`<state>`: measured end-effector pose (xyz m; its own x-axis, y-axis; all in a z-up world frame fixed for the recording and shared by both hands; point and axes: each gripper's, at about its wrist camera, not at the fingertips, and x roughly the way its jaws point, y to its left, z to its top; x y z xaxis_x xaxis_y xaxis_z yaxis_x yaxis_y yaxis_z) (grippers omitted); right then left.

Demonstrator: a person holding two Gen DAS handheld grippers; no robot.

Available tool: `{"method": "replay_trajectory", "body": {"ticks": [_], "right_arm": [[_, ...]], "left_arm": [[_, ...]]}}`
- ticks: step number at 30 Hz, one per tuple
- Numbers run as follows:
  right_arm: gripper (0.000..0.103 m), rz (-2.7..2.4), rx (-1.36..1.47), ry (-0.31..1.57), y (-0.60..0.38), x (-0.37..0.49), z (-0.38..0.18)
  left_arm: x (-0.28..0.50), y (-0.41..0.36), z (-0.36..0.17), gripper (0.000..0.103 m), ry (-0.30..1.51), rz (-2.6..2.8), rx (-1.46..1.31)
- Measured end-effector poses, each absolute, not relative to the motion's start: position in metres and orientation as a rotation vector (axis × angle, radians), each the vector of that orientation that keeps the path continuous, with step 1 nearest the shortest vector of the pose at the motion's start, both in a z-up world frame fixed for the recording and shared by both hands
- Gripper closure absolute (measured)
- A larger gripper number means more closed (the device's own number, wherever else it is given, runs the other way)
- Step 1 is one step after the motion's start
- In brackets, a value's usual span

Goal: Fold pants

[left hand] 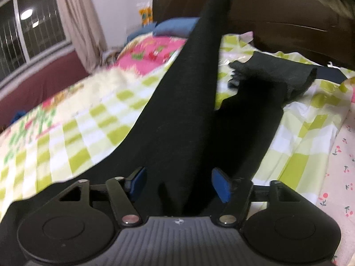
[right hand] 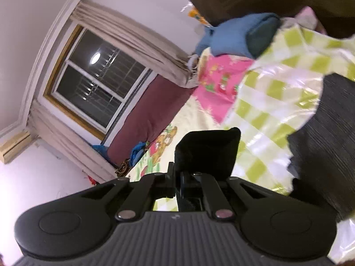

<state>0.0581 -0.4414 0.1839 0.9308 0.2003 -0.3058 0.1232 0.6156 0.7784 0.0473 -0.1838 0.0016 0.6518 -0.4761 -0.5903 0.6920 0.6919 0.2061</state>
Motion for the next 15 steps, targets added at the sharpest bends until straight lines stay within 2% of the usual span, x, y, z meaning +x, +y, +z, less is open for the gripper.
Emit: {"method": "replay_trajectory", "body": {"ticks": [4, 7, 8, 15], "right_arm": [[0.098, 0.047, 0.906, 0.392, -0.435, 0.059, 0.19], [0.098, 0.02, 0.908, 0.418, -0.44, 0.063, 0.189], [0.098, 0.013, 0.91, 0.428, -0.441, 0.065, 0.189], [0.098, 0.058, 0.858, 0.341, -0.444, 0.048, 0.201]], "left_arm": [[0.05, -0.198, -0.013, 0.022, 0.44, -0.565, 0.553], [0.069, -0.188, -0.007, 0.047, 0.487, -0.543, 0.535], [0.077, -0.181, 0.0, 0.05, 0.501, -0.539, 0.513], [0.079, -0.144, 0.059, 0.05, 0.415, -0.493, 0.416]]}}
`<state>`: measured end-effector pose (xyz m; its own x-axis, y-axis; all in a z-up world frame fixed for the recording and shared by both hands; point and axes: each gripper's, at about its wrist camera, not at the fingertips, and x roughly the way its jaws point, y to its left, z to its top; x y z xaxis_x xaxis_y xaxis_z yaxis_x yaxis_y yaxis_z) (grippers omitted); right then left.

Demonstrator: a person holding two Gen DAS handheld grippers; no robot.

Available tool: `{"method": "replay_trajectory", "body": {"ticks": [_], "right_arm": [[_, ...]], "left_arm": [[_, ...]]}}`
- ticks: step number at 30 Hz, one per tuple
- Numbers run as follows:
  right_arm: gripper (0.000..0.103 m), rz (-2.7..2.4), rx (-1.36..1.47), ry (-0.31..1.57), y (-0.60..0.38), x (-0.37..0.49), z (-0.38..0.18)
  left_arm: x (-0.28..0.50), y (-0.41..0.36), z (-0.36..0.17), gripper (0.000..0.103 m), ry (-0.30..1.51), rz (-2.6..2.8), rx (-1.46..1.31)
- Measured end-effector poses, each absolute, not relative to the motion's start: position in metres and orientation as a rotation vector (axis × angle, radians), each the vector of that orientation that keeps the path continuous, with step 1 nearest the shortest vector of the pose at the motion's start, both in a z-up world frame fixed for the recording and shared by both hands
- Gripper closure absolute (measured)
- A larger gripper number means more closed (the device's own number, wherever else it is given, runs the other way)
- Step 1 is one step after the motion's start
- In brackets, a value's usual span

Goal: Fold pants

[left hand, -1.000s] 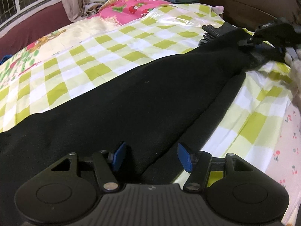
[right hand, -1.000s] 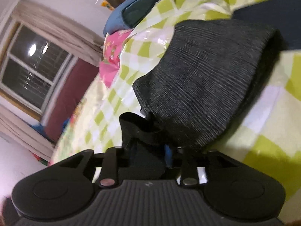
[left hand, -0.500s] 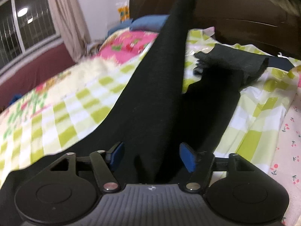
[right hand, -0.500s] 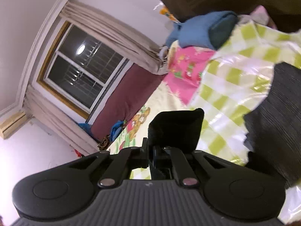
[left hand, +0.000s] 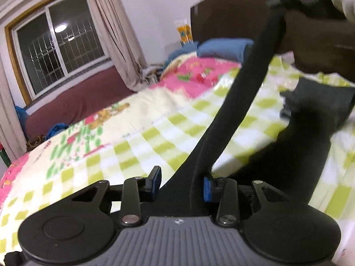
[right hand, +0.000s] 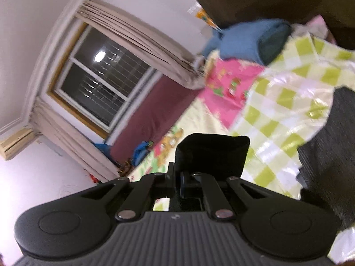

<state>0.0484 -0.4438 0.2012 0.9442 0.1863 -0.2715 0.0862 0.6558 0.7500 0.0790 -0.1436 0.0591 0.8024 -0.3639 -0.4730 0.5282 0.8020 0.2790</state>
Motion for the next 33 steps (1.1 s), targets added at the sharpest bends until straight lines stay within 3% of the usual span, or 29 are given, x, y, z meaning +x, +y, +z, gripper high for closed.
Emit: {"method": "replay_trajectory", "body": {"ticks": [3, 9, 13, 17, 19, 22, 23, 24, 31, 33], "right_arm": [[0.098, -0.009, 0.893, 0.378, -0.454, 0.023, 0.165], [0.096, -0.309, 0.978, 0.652, -0.493, -0.003, 0.036], [0.091, -0.26, 1.089, 0.583, -0.498, -0.016, 0.019], [0.064, -0.243, 1.041, 0.556, -0.489, -0.026, 0.026], [0.059, -0.222, 1.028, 0.544, -0.486, -0.028, 0.026], [0.064, -0.245, 1.018, 0.567, -0.485, -0.013, 0.023], [0.085, -0.243, 1.016, 0.569, -0.484, -0.008, 0.024], [0.096, -0.233, 1.005, 0.568, -0.481, -0.003, 0.029], [0.097, -0.032, 0.879, 0.395, -0.454, 0.008, 0.105], [0.097, -0.049, 0.861, 0.409, -0.457, 0.013, 0.104]], "left_arm": [[0.066, -0.145, 0.045, 0.05, 0.462, -0.544, 0.413], [0.035, -0.176, -0.027, 0.05, 0.624, -0.673, 0.586], [0.034, -0.185, -0.027, 0.05, 0.603, -0.681, 0.631], [0.036, -0.184, -0.025, 0.05, 0.621, -0.684, 0.615], [0.035, -0.185, -0.026, 0.05, 0.618, -0.685, 0.621], [0.029, -0.185, -0.026, 0.05, 0.614, -0.685, 0.634], [0.03, -0.183, -0.026, 0.05, 0.616, -0.685, 0.629], [0.031, -0.182, -0.024, 0.05, 0.618, -0.685, 0.62], [0.04, -0.173, -0.008, 0.05, 0.594, -0.66, 0.56], [0.042, -0.173, -0.009, 0.05, 0.602, -0.656, 0.551]]}}
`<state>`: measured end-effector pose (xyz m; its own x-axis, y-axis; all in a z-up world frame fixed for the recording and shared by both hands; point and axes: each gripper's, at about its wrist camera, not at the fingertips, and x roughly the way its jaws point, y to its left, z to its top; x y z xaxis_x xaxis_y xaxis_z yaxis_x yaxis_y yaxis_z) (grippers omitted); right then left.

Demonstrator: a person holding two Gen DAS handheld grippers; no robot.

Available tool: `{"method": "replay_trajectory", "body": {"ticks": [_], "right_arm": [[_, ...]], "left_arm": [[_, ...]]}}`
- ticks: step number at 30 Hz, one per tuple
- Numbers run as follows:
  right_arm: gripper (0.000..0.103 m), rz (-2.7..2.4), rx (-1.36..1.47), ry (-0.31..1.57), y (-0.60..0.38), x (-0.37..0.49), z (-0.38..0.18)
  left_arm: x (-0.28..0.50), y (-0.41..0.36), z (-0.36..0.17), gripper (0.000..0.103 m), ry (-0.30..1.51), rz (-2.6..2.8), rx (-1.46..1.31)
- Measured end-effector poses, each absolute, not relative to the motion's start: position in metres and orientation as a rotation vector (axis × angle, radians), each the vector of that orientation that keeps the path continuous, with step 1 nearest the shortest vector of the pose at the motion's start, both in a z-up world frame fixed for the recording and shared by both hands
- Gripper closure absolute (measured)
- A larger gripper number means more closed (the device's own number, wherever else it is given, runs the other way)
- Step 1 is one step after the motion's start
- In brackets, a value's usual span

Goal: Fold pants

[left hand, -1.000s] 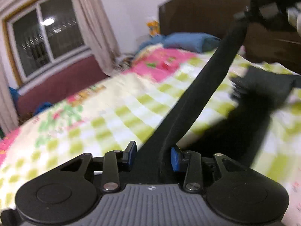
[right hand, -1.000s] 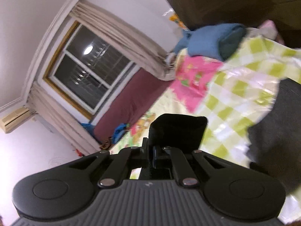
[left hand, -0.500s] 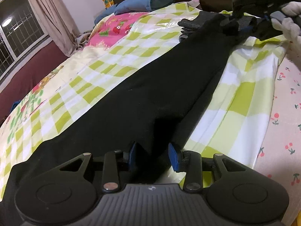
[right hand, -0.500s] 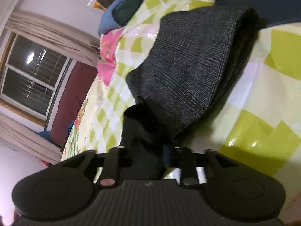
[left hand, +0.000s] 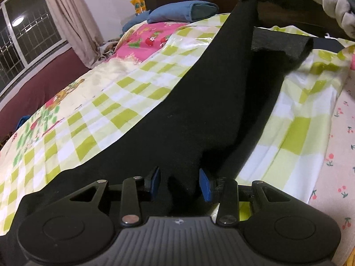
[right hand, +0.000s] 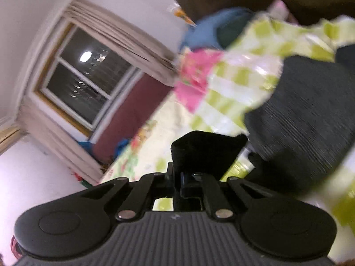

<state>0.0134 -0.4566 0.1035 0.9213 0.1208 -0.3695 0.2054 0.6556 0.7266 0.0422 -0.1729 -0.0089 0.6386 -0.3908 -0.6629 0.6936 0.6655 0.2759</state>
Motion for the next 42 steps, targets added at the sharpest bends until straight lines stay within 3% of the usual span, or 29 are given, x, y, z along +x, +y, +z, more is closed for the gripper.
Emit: {"method": "replay_trajectory", "body": {"ticks": [4, 6, 7, 9, 10, 20, 22, 23, 24, 28, 30, 32, 35, 42], "right_arm": [[0.092, -0.273, 0.89, 0.629, -0.479, 0.02, 0.049], [0.088, -0.275, 0.963, 0.642, -0.484, 0.007, 0.031], [0.083, -0.269, 0.988, 0.635, -0.485, -0.001, 0.028], [0.051, -0.256, 0.997, 0.615, -0.484, -0.012, 0.024], [0.048, -0.257, 0.989, 0.605, -0.484, -0.016, 0.023], [0.048, -0.177, 1.058, 0.567, -0.485, 0.032, -0.014], [0.066, -0.207, 1.064, 0.569, -0.482, 0.04, -0.02], [0.093, -0.225, 1.082, 0.583, -0.482, 0.043, -0.021], [0.094, -0.213, 1.142, 0.572, -0.484, 0.041, -0.022], [0.095, -0.109, 1.21, 0.396, -0.484, 0.005, 0.017], [0.095, -0.083, 1.164, 0.327, -0.485, -0.017, 0.041], [0.095, -0.158, 1.089, 0.366, -0.487, -0.026, 0.047], [0.095, -0.275, 1.163, 0.542, -0.504, -0.022, 0.013], [0.088, -0.332, 1.195, 0.548, -0.506, -0.035, 0.004]], "left_arm": [[0.04, -0.176, -0.019, 0.05, 0.656, -0.685, 0.552], [0.032, -0.176, -0.022, 0.05, 0.638, -0.7, 0.581], [0.03, -0.176, -0.022, 0.05, 0.633, -0.709, 0.592], [0.029, -0.176, -0.022, 0.05, 0.631, -0.718, 0.6], [0.029, -0.176, -0.021, 0.05, 0.634, -0.719, 0.598], [0.033, -0.181, -0.022, 0.049, 0.648, -0.705, 0.601], [0.035, -0.182, -0.022, 0.049, 0.647, -0.703, 0.604], [0.036, -0.182, -0.021, 0.049, 0.646, -0.7, 0.603], [0.038, -0.182, -0.019, 0.049, 0.645, -0.696, 0.599], [0.038, -0.18, -0.004, 0.049, 0.618, -0.718, 0.56], [0.035, -0.181, 0.001, 0.042, 0.604, -0.735, 0.545], [0.031, -0.183, -0.001, 0.035, 0.621, -0.76, 0.536], [0.028, -0.188, -0.021, 0.035, 0.7, -0.773, 0.597], [0.022, -0.154, -0.017, 0.035, 0.746, -0.769, 0.56]]}}
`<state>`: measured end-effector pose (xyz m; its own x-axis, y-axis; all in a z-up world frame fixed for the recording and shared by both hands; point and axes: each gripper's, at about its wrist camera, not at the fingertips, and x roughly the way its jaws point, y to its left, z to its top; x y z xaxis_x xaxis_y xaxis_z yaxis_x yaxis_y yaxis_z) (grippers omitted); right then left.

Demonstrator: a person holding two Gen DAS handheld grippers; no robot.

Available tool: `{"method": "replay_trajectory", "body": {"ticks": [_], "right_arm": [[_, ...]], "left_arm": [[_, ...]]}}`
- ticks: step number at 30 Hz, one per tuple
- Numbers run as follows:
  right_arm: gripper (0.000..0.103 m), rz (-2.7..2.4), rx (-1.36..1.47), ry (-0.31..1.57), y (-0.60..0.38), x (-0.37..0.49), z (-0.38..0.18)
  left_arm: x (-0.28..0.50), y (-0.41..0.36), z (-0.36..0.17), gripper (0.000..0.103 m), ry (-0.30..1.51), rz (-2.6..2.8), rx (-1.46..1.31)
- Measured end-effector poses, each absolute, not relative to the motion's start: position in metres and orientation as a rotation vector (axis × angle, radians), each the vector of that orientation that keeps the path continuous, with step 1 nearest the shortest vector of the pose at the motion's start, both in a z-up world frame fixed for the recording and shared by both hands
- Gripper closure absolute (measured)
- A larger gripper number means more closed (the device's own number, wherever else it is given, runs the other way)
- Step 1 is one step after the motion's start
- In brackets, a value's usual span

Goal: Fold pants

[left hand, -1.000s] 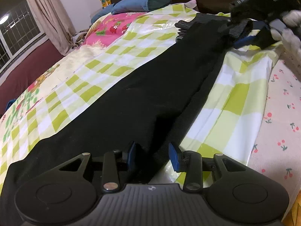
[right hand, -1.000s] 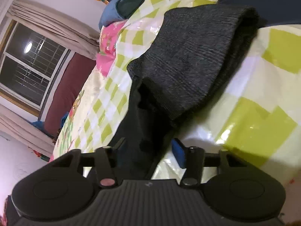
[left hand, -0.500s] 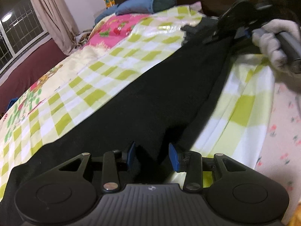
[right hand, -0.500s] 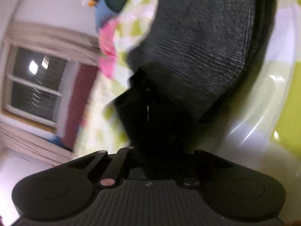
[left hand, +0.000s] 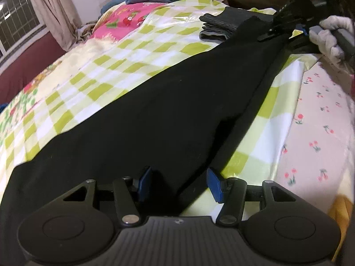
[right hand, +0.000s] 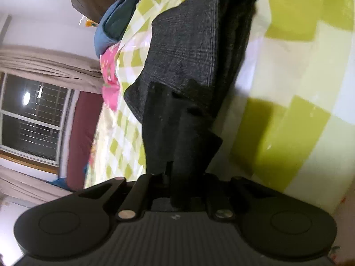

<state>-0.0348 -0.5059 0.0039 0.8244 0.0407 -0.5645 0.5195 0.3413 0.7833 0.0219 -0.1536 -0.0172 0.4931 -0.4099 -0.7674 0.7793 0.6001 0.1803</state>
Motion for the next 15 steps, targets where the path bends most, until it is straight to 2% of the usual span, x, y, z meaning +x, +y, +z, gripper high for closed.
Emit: {"method": "replay_trajectory", "body": {"ticks": [6, 7, 8, 10, 12, 13, 15], "right_arm": [[0.086, -0.352, 1.169, 0.593, -0.506, -0.024, 0.003], [0.083, -0.347, 1.189, 0.583, -0.505, -0.026, 0.001], [0.077, -0.338, 1.212, 0.578, -0.505, -0.025, -0.004], [0.075, -0.356, 1.222, 0.587, -0.501, -0.03, -0.006], [0.076, -0.404, 1.139, 0.603, -0.493, -0.043, 0.008], [0.073, -0.431, 1.049, 0.6, -0.485, -0.052, 0.021], [0.073, -0.441, 0.815, 0.62, -0.46, -0.066, 0.052]], "left_arm": [[0.012, -0.137, -0.009, 0.035, 0.751, -0.799, 0.505], [0.01, -0.136, -0.005, 0.035, 0.737, -0.81, 0.482], [0.01, -0.137, -0.003, 0.034, 0.714, -0.81, 0.475], [0.011, -0.145, -0.006, 0.034, 0.679, -0.774, 0.53], [0.011, -0.143, -0.009, 0.034, 0.661, -0.746, 0.577], [0.01, -0.135, -0.008, 0.034, 0.665, -0.755, 0.567], [0.011, -0.118, -0.007, 0.034, 0.688, -0.745, 0.54]]}}
